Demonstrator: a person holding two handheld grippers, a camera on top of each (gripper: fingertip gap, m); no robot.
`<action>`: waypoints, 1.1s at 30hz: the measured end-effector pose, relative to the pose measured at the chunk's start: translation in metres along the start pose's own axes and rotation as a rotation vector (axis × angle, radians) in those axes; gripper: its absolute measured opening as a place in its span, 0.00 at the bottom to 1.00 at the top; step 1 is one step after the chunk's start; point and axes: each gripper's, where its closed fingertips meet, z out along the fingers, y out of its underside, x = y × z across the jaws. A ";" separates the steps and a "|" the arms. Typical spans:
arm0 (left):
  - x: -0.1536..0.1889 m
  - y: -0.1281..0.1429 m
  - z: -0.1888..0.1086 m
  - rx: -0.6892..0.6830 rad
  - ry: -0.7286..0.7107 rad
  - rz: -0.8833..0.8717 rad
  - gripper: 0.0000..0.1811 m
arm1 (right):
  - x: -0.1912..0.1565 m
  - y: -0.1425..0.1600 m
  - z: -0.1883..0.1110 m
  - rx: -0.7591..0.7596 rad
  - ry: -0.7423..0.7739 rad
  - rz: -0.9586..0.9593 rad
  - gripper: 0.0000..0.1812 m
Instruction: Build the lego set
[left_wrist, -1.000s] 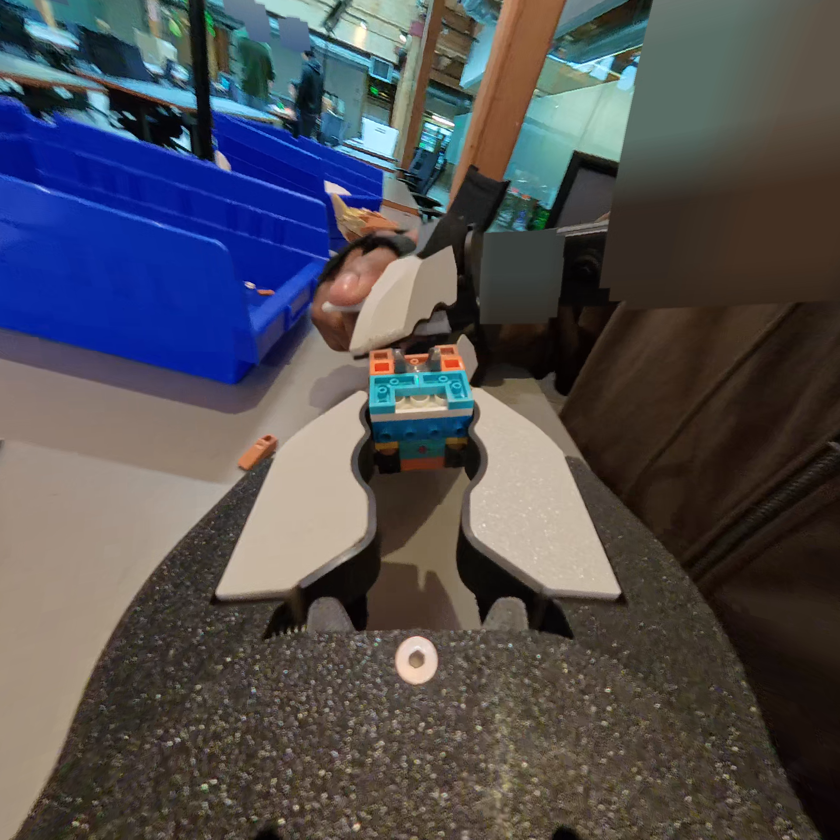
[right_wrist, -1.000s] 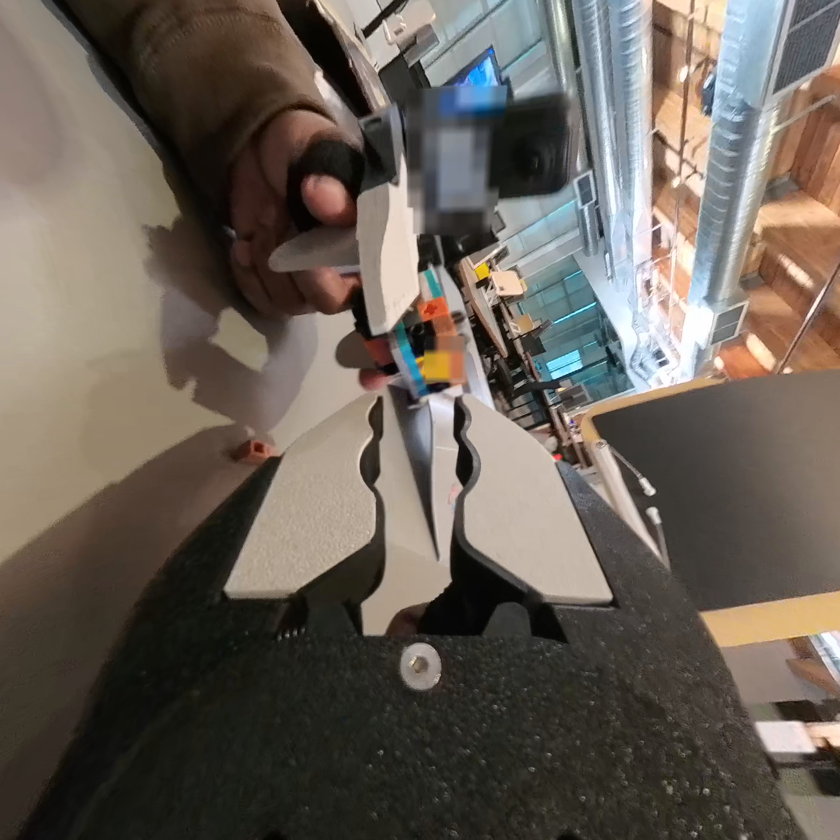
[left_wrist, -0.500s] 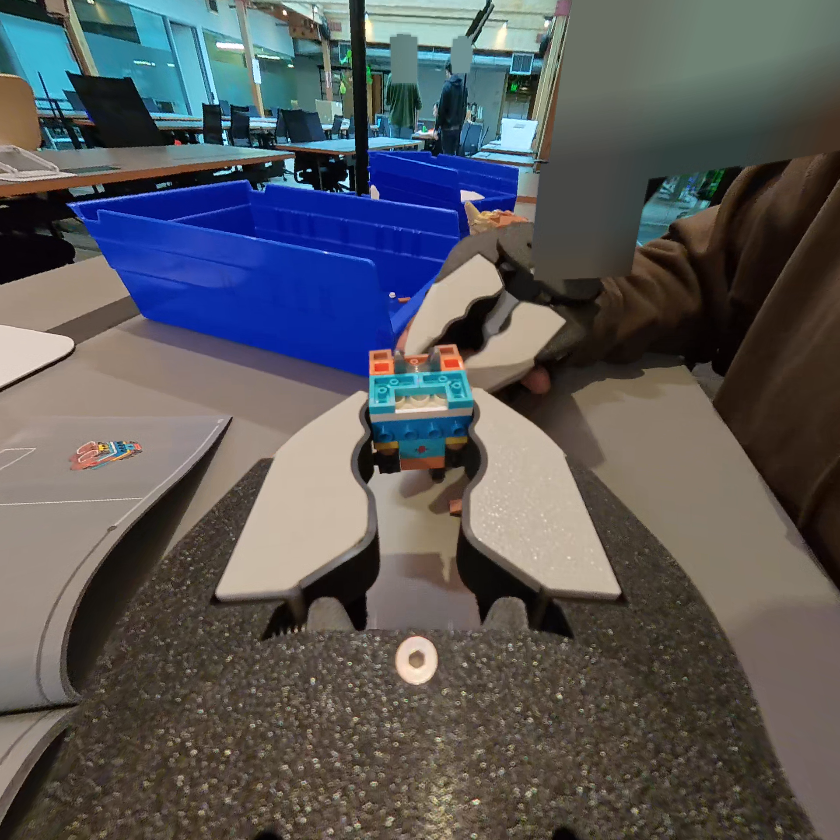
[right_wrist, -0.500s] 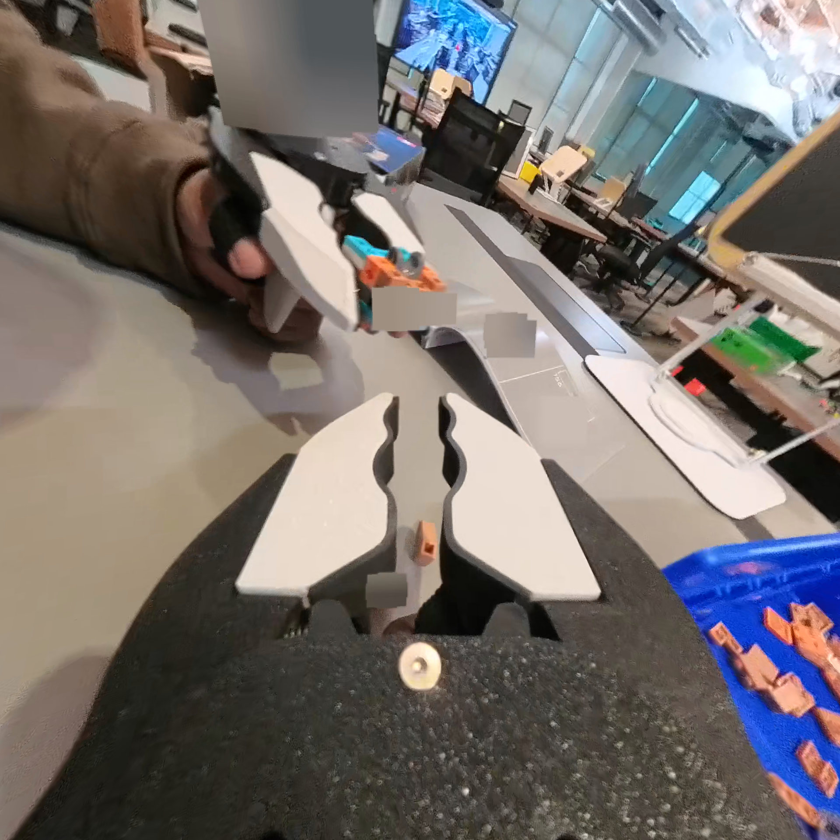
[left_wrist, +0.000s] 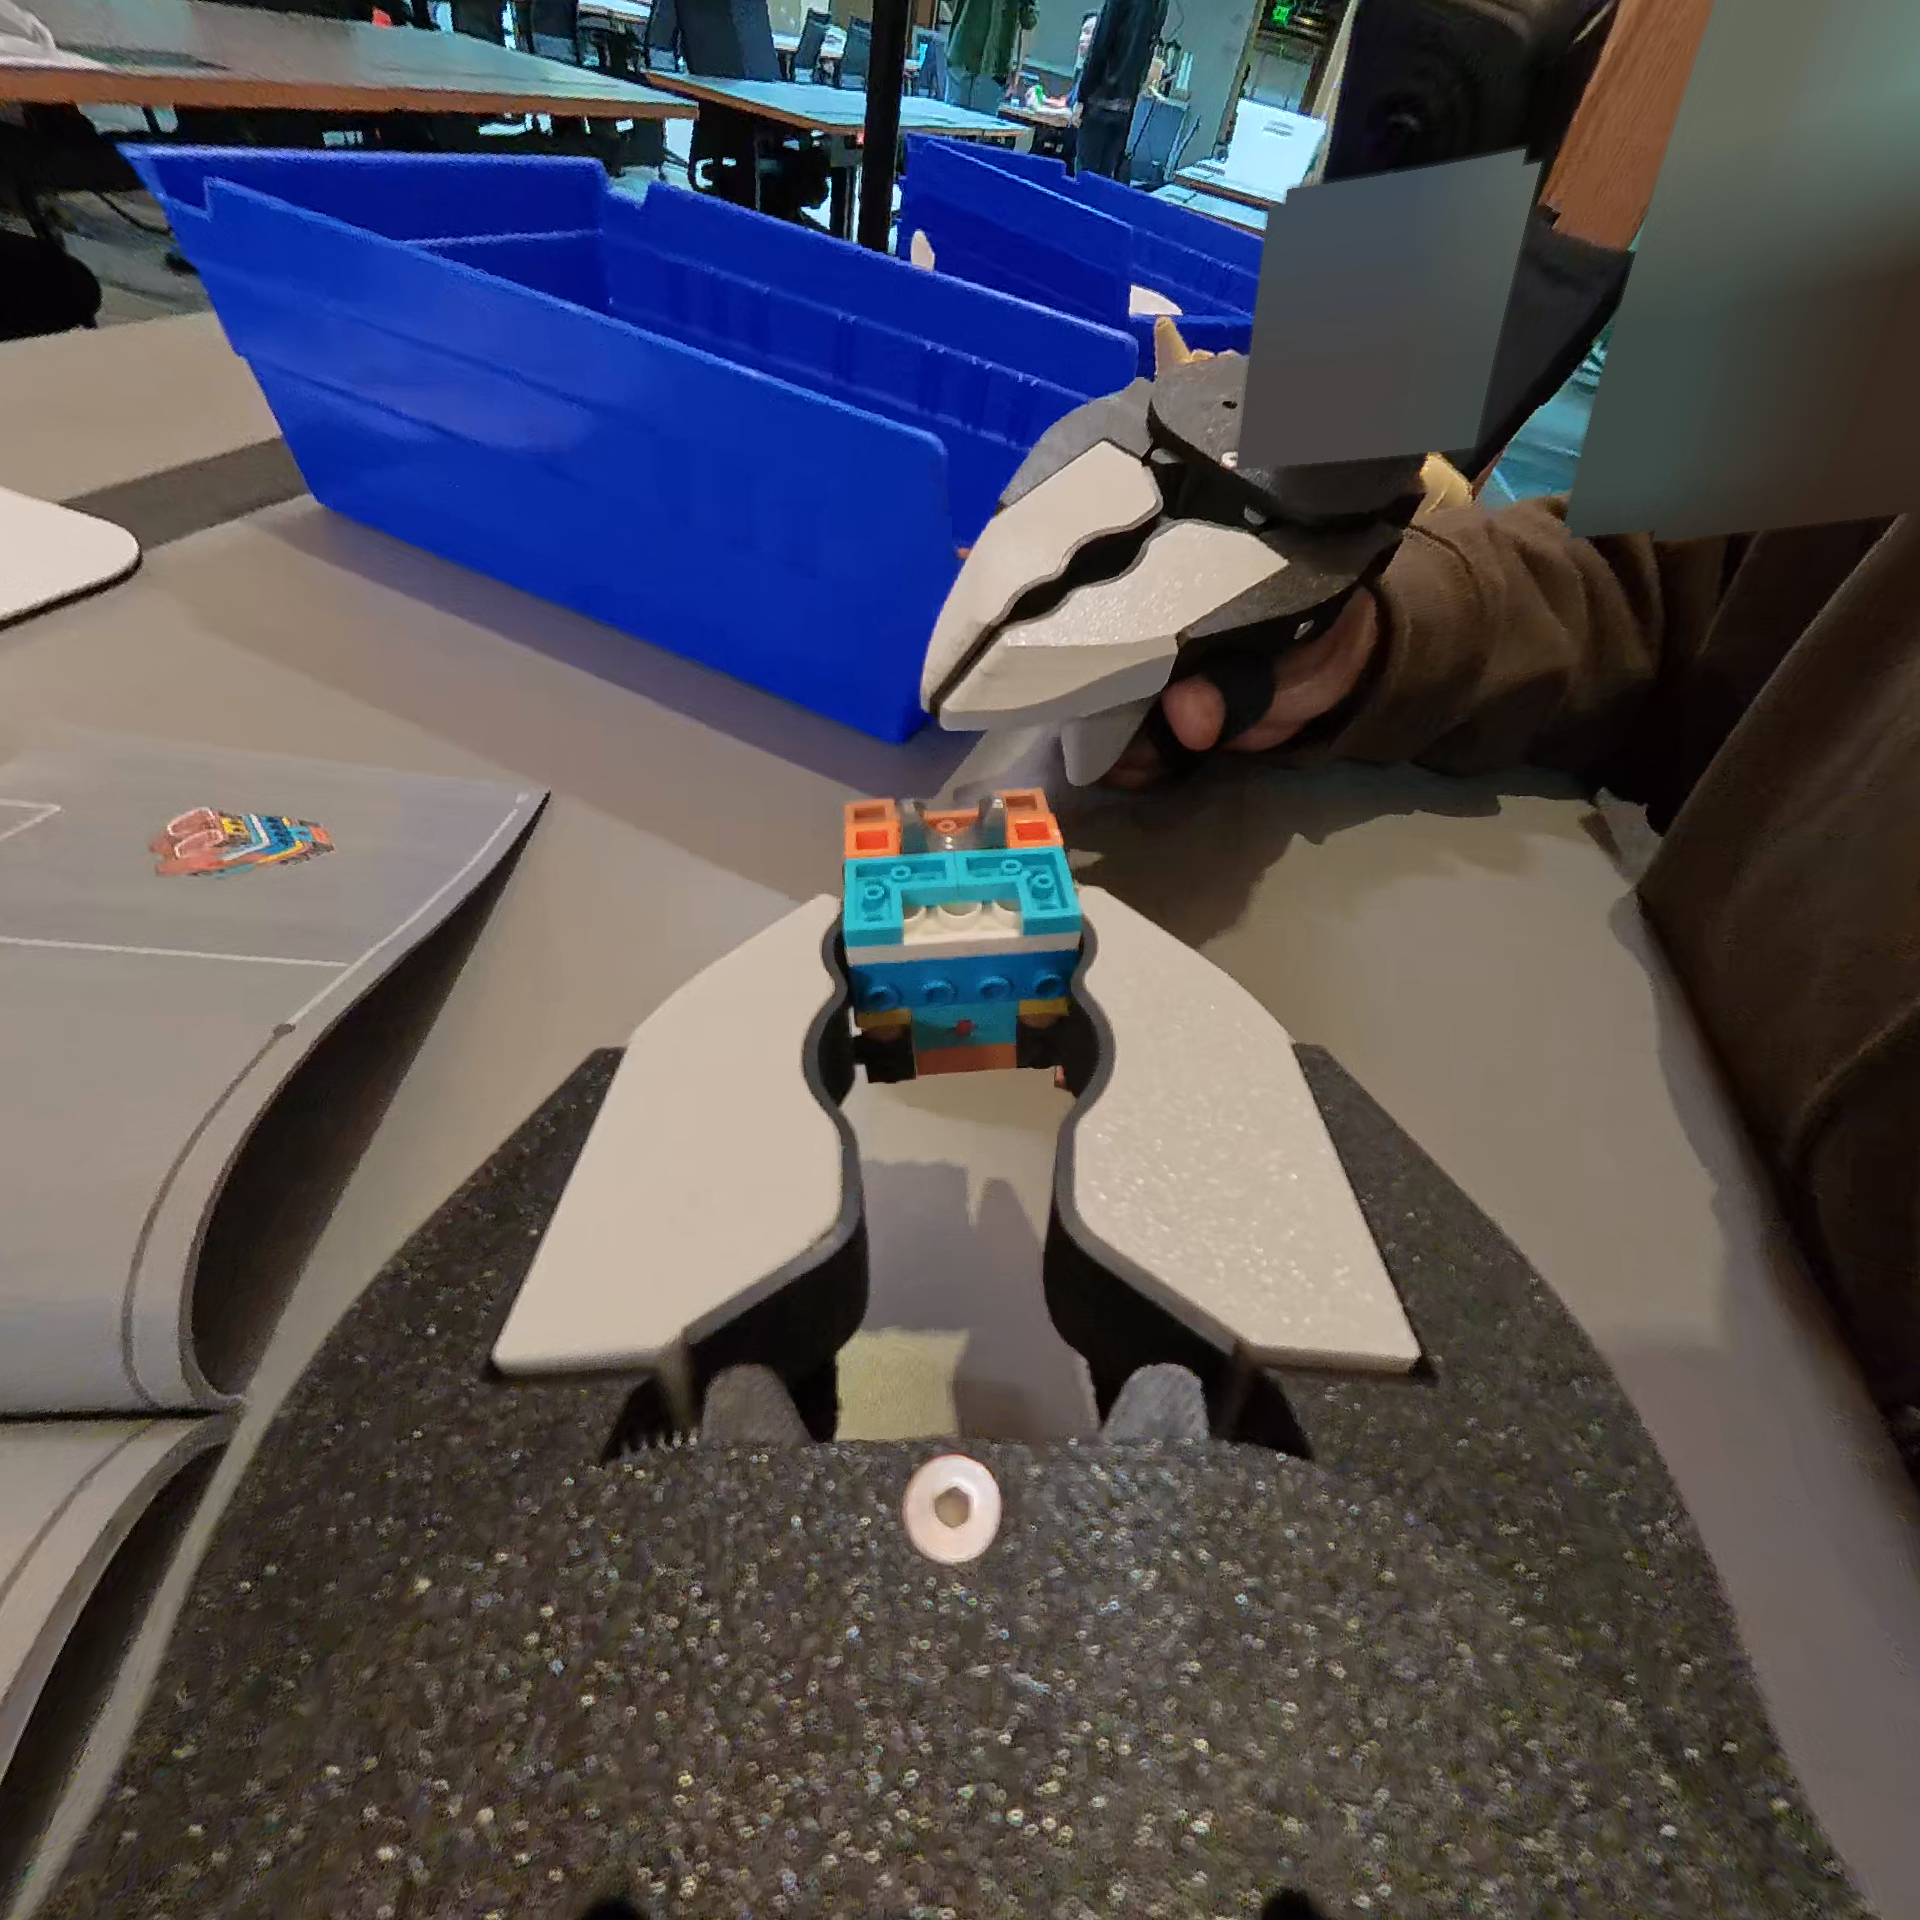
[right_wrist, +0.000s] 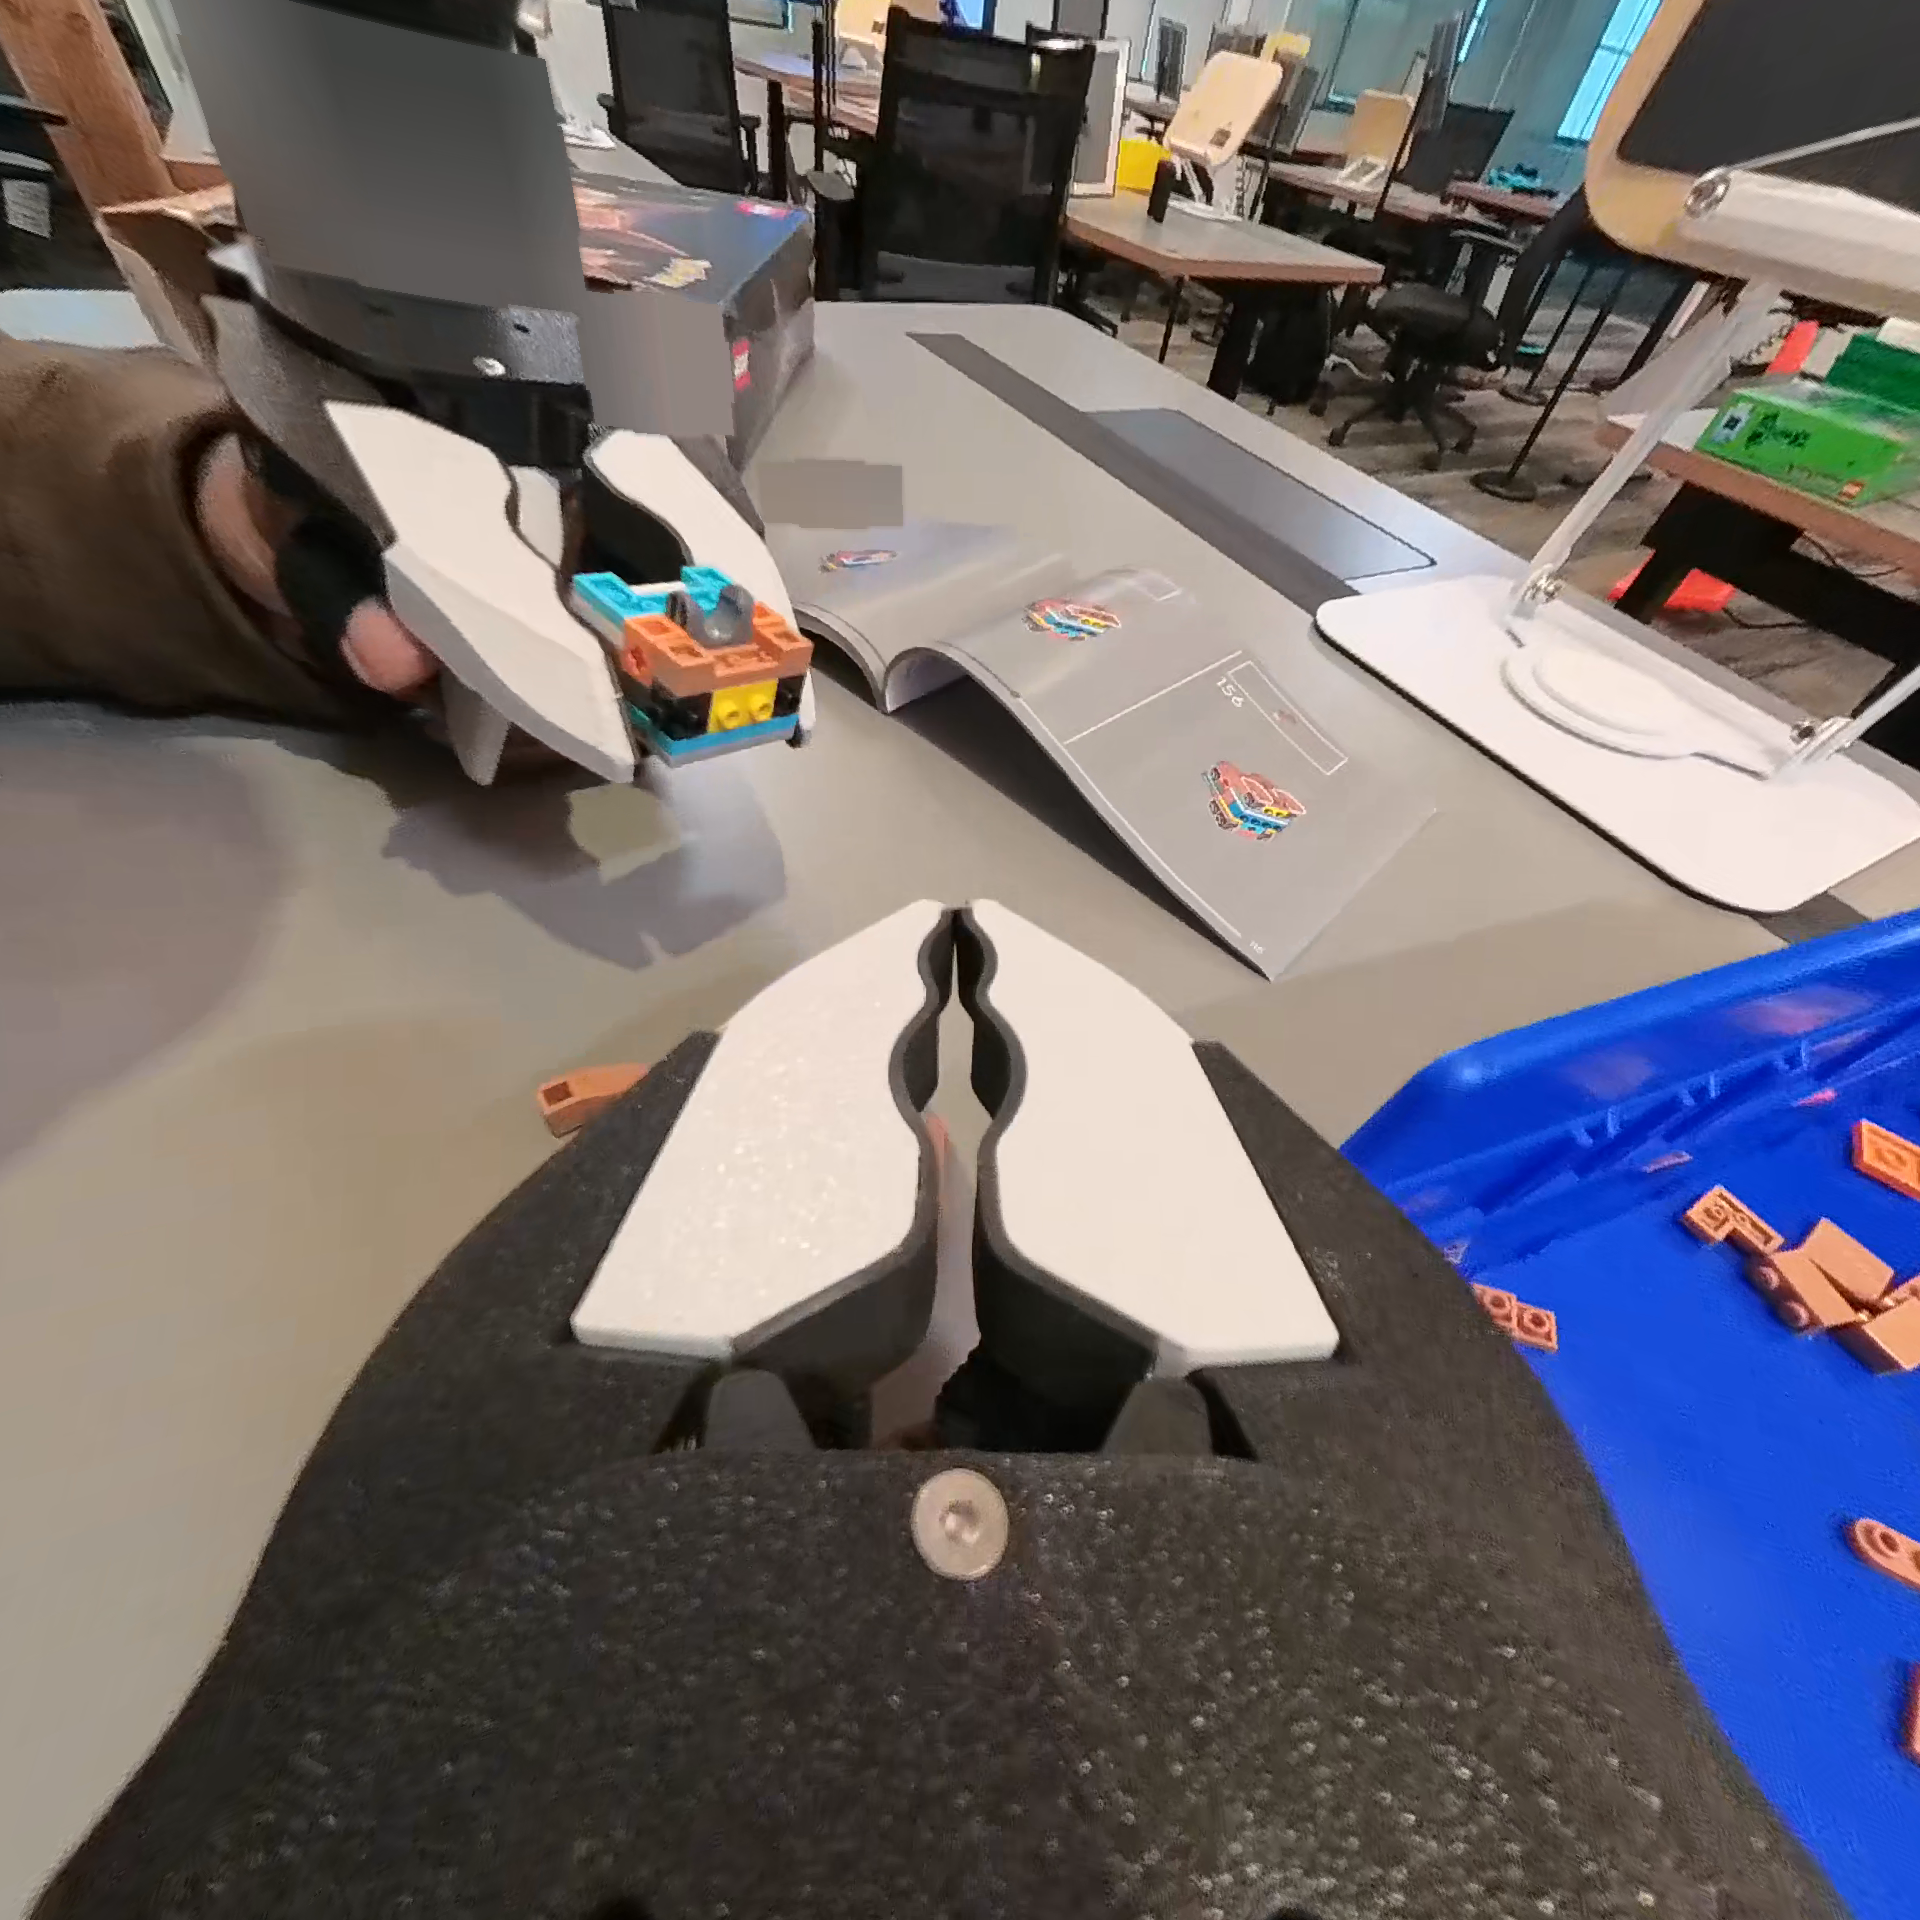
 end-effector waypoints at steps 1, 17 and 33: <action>-0.001 0.001 -0.001 -0.007 -0.001 -0.015 0.20 | 0.000 0.001 0.000 -0.009 0.002 0.000 0.00; -0.001 0.010 0.002 -0.070 -0.002 -0.019 0.20 | 0.000 0.011 0.002 -0.077 0.023 -0.073 0.00; -0.002 0.012 0.002 -0.085 -0.012 -0.020 0.20 | 0.003 0.016 0.003 -0.109 0.053 -0.122 0.01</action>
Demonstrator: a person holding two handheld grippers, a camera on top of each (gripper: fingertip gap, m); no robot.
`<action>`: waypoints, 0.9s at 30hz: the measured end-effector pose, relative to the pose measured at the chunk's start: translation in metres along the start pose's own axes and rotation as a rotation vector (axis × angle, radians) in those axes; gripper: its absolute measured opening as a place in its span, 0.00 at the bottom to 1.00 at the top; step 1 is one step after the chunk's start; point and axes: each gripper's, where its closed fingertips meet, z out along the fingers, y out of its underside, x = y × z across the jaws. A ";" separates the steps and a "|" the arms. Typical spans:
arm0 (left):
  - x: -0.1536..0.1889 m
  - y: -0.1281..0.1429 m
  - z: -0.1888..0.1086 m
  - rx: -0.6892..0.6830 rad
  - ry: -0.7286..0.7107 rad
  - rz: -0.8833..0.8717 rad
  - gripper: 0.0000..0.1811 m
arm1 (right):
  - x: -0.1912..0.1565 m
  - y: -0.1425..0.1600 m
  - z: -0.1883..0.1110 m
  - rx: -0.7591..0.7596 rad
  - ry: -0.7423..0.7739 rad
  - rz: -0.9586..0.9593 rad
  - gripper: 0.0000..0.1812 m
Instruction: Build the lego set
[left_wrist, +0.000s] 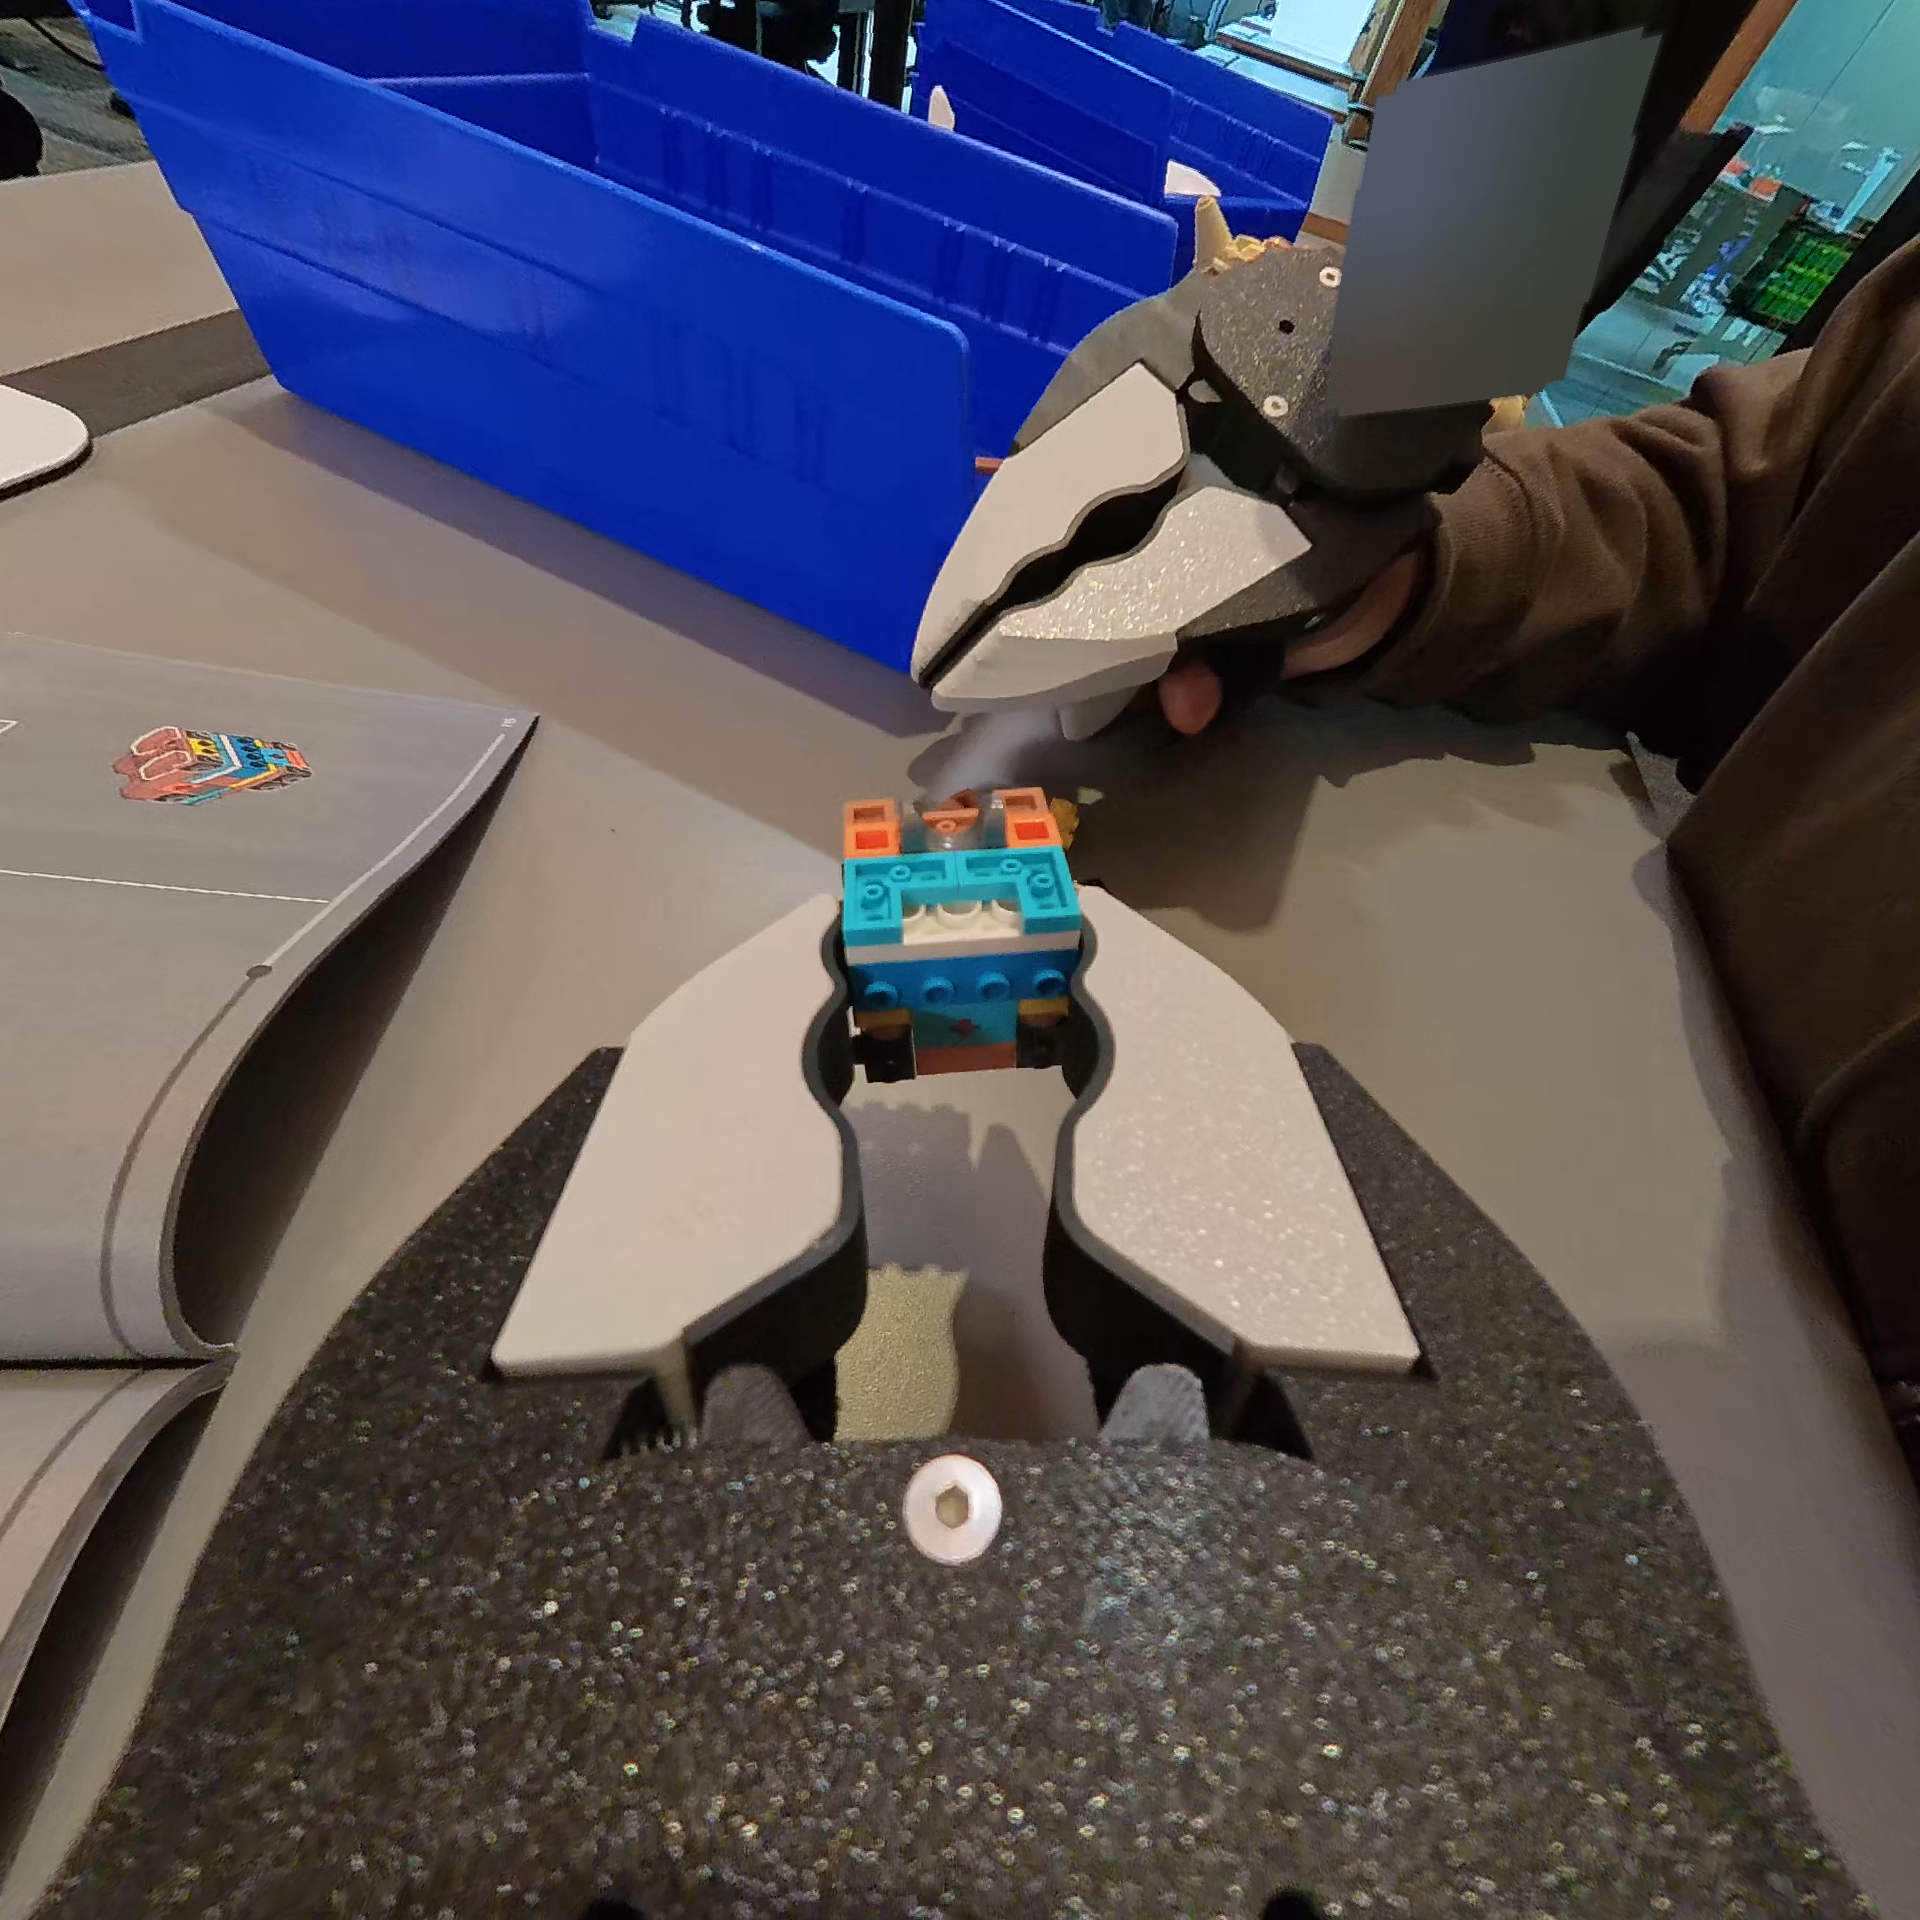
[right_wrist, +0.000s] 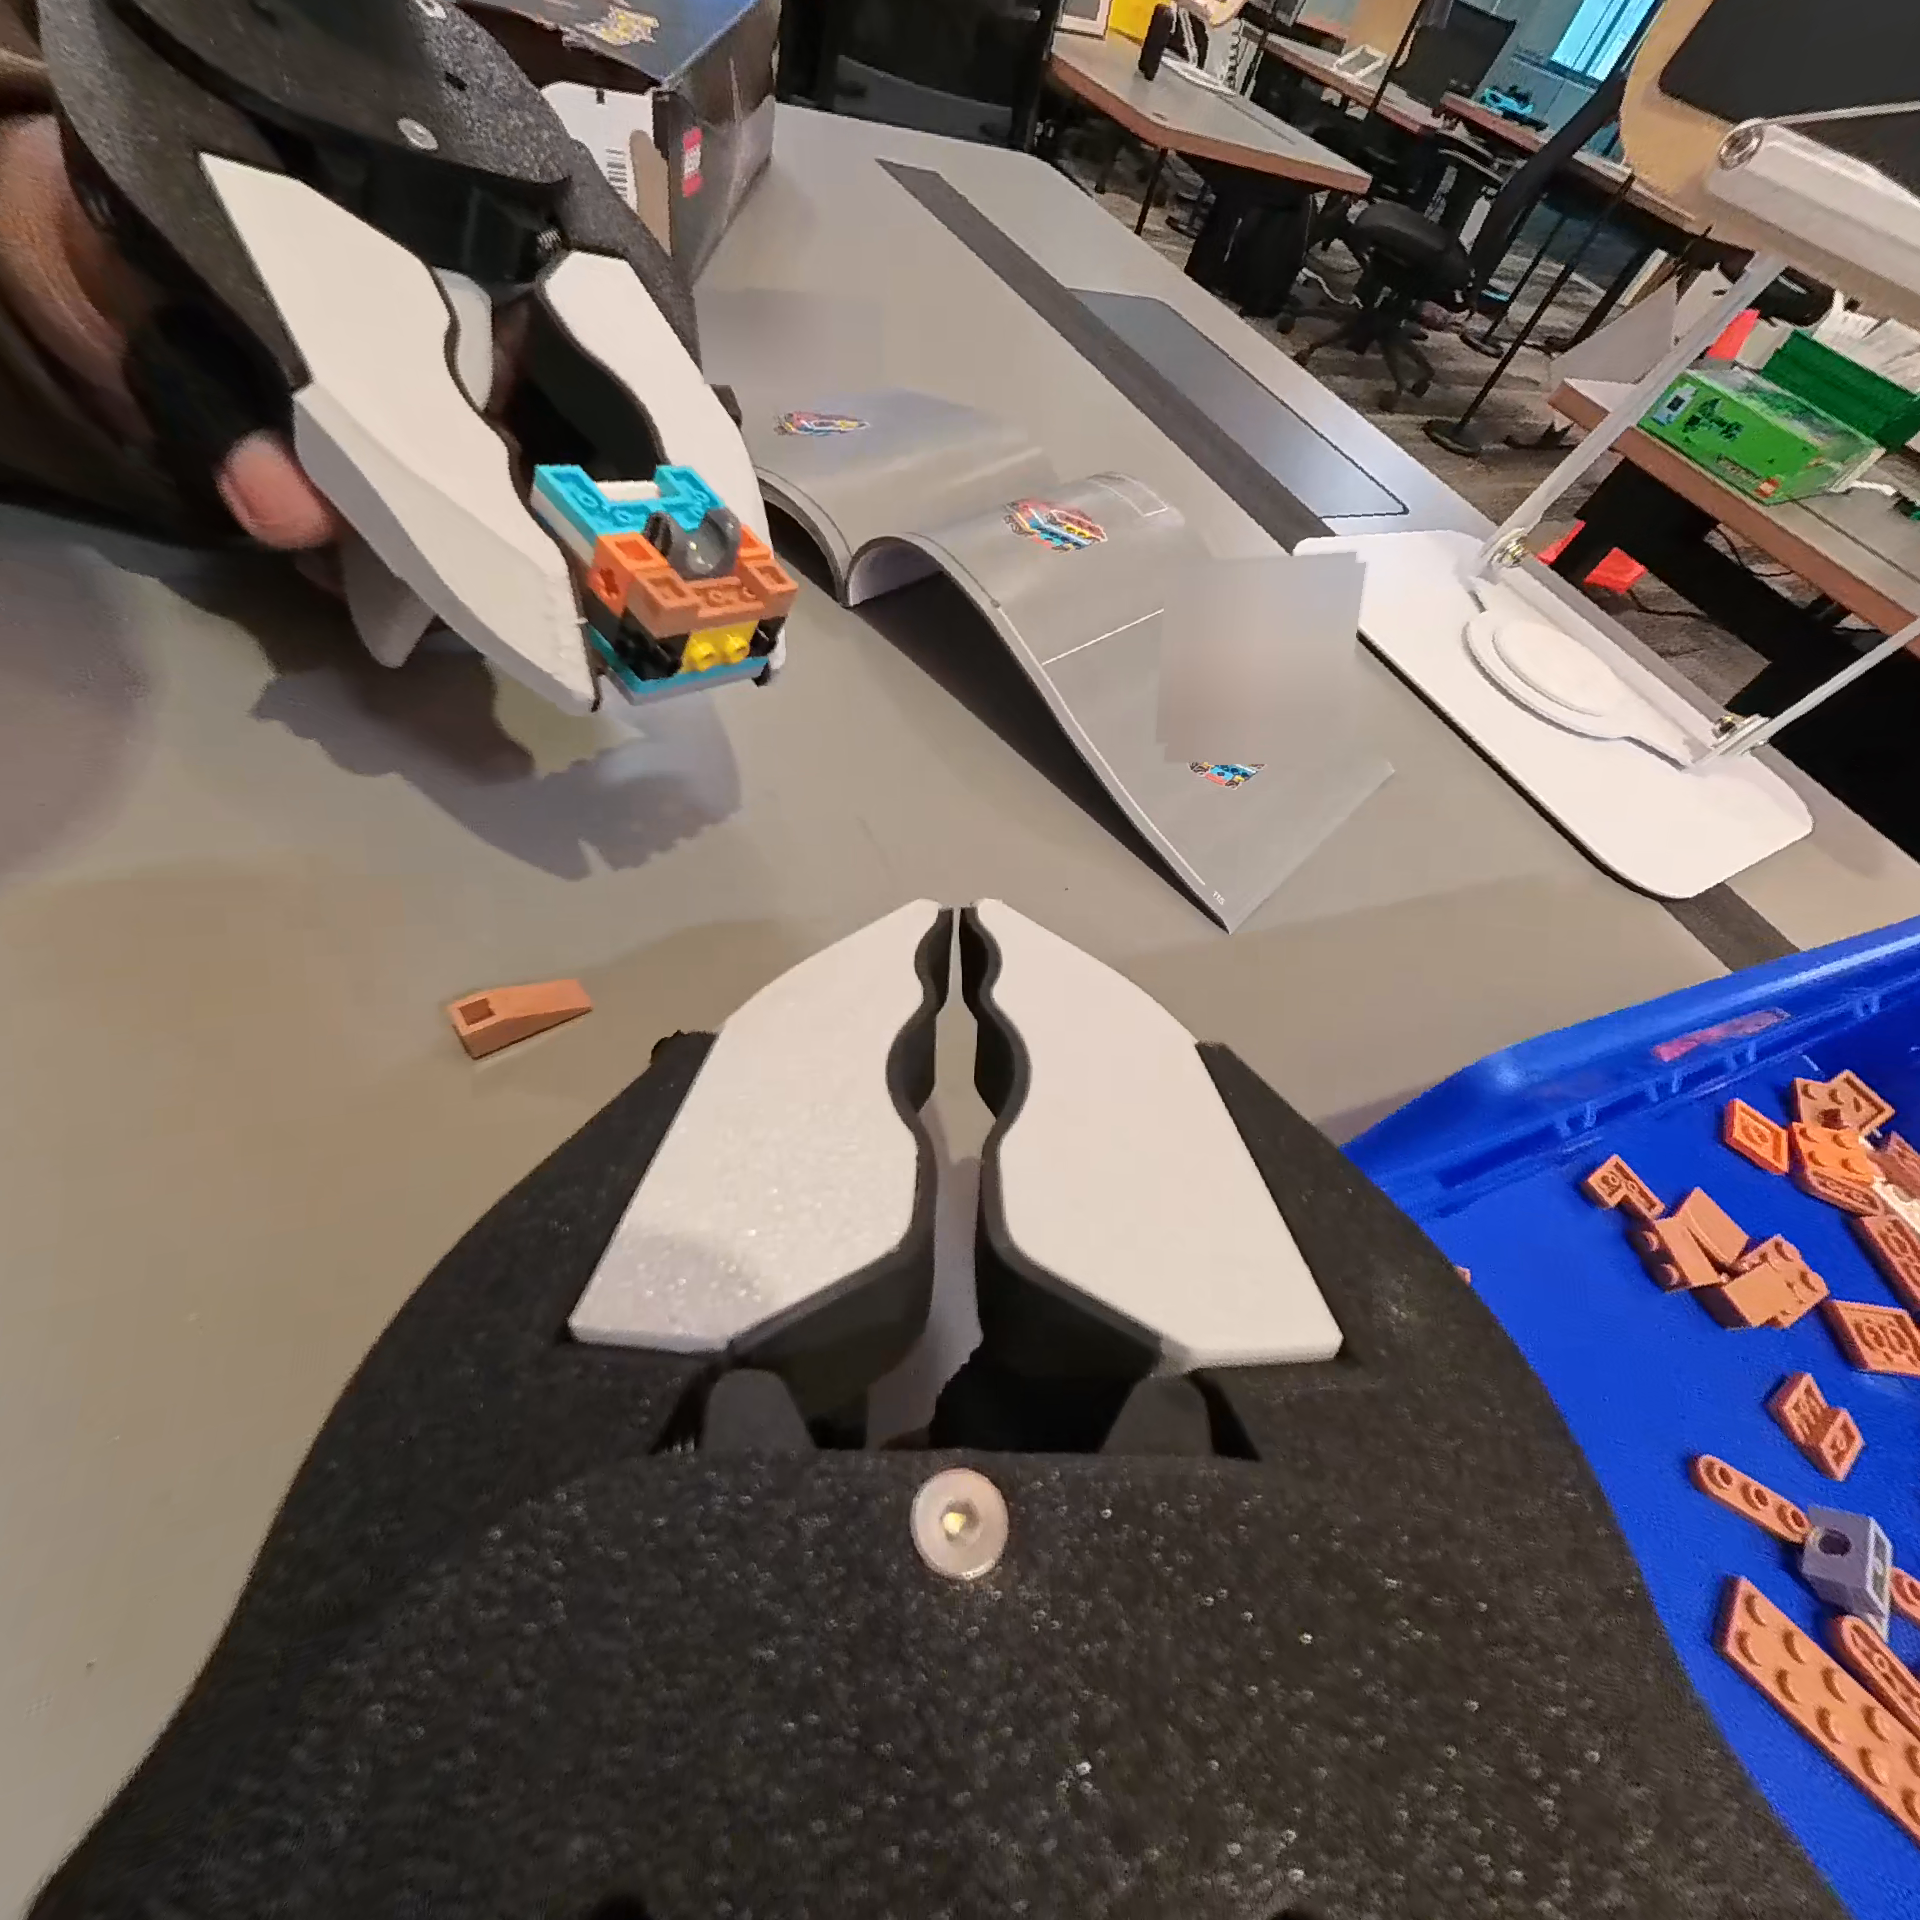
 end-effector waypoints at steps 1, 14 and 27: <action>0.000 0.000 0.000 -0.004 0.000 -0.001 0.20 | 0.000 0.000 0.000 -0.001 0.000 -0.003 0.01; -0.008 0.041 0.006 -0.291 -0.099 -0.015 0.21 | -0.001 0.001 0.002 -0.014 -0.001 -0.010 0.01; -0.008 0.054 0.009 -0.388 -0.154 0.090 0.21 | -0.003 0.003 0.003 -0.032 0.006 -0.031 0.01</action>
